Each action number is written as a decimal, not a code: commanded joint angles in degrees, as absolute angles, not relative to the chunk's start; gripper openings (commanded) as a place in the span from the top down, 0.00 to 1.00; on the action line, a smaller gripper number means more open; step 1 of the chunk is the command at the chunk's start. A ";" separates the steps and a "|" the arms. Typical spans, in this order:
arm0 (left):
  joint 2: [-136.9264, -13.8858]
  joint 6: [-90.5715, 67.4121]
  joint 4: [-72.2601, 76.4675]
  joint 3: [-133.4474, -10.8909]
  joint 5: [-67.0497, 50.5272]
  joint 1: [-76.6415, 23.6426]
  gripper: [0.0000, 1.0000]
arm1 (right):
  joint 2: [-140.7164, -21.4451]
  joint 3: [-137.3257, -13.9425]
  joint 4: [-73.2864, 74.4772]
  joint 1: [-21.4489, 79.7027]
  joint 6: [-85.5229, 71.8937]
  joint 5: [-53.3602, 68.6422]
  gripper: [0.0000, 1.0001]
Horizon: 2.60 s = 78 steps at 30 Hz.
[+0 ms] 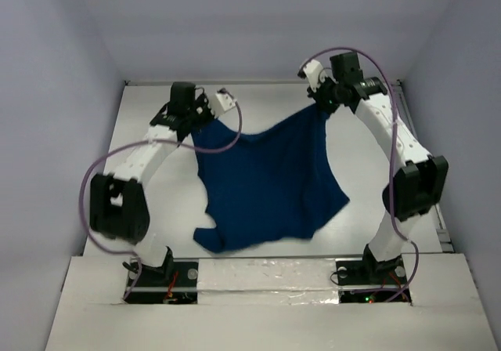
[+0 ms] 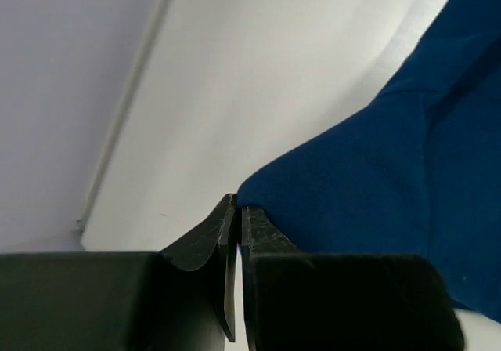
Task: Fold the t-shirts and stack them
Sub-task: Flatten out the tshirt
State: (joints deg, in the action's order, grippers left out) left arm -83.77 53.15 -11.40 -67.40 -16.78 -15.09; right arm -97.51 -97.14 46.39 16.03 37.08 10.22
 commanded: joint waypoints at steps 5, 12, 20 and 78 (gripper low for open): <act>-95.54 43.95 4.92 -95.50 -3.17 -13.97 1.00 | -108.98 -128.91 45.08 11.87 30.16 2.64 1.00; -86.85 38.41 10.98 -96.08 -2.81 -13.97 1.00 | -101.00 -123.77 37.36 11.34 26.89 1.40 1.00; -65.58 34.45 14.35 -73.87 -10.86 -13.97 1.00 | -85.18 -97.42 29.35 11.34 27.24 5.08 1.00; -67.06 77.43 -65.30 -52.99 -31.46 -17.67 0.79 | -87.71 -64.94 67.15 16.08 56.42 4.31 0.63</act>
